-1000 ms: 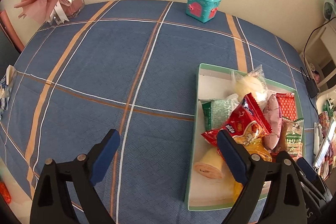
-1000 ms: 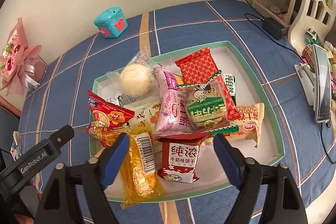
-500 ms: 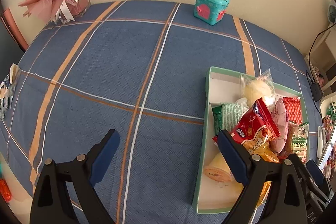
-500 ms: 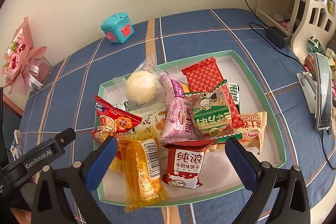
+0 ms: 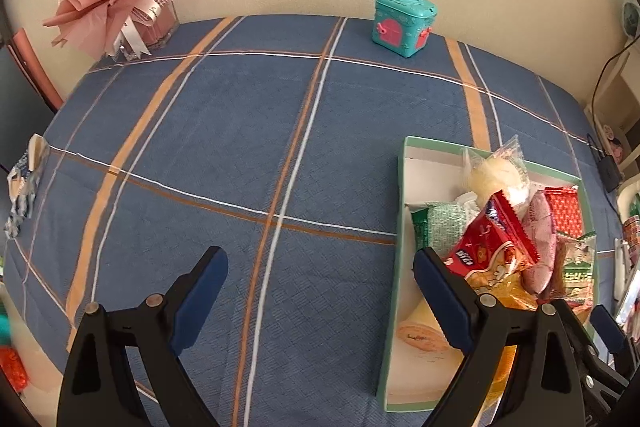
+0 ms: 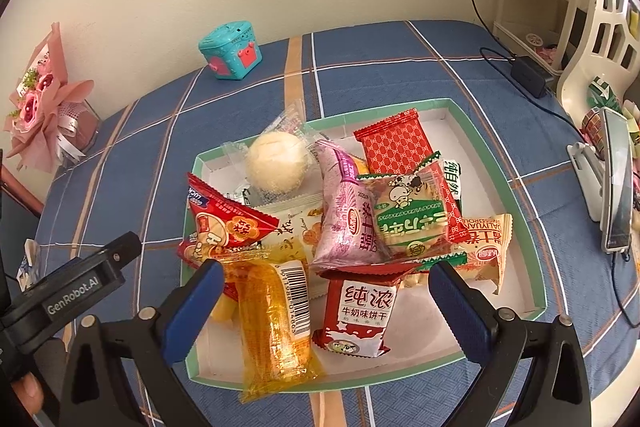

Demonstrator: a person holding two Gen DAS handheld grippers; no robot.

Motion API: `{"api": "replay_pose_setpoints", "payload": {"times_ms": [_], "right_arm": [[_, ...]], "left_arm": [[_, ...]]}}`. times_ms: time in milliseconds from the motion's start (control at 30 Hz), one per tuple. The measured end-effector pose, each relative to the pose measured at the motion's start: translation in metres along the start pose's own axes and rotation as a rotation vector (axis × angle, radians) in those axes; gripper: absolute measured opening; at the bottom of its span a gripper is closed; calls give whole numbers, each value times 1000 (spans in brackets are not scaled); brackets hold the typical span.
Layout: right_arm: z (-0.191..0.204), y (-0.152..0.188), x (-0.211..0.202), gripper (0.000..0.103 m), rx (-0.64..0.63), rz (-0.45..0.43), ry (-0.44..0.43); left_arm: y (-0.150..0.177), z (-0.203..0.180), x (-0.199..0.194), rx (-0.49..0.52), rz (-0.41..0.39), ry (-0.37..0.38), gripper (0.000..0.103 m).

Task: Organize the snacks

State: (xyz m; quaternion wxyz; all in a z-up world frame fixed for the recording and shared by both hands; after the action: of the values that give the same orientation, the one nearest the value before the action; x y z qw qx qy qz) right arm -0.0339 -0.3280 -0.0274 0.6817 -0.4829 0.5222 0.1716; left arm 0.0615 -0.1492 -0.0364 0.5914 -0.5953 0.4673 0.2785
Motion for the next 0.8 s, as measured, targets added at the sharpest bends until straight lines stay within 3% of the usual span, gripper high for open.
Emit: {"api": "replay_pose_setpoints", "payload": {"times_ms": [200, 800], "right_arm": [[0, 4, -2, 103, 5, 5, -6], [5, 32, -27, 103, 0, -14, -41]], "left_arm": [[4, -1, -5, 24, -16, 10, 94], [49, 5, -38, 136, -37, -94, 94]]}}
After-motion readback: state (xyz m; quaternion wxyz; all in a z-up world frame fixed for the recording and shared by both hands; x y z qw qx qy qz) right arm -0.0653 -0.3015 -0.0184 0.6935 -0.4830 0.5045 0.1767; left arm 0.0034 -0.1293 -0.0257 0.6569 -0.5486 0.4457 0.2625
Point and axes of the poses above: each gripper's, at about its wrist camera, not at the fingertips, and x roughly the way its jaws point, z to its left, y to its underside, the point moved 1 cm from there along x, roughly the way its jaws point, and after that the axes turned 12 degrees about y, right-handed, at the moved point
